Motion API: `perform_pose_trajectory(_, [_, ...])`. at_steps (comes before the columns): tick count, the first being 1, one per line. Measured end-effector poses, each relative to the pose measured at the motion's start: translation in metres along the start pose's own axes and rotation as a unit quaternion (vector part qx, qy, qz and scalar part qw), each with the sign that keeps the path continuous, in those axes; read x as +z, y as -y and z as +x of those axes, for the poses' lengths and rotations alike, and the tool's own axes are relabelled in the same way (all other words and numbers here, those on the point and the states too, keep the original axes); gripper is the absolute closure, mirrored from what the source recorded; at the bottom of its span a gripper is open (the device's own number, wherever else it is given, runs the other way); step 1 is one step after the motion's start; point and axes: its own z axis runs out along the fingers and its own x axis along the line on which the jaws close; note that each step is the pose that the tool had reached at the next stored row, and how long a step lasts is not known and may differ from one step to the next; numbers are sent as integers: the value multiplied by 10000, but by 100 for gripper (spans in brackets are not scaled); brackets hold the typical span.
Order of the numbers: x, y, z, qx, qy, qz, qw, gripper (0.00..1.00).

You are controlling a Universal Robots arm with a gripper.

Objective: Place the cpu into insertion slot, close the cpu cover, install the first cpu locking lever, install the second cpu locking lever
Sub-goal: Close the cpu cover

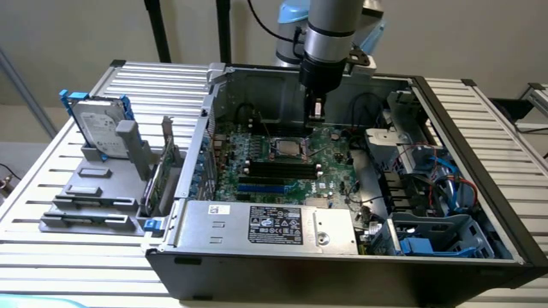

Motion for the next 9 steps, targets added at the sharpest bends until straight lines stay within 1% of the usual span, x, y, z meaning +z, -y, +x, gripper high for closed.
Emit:
perform_pose_trajectory(4, [-39,-182,1,1,-17,41,10000,89])
perform_pose_trajectory(9, [-77,-408,-1,1,-31,82,10000,89])
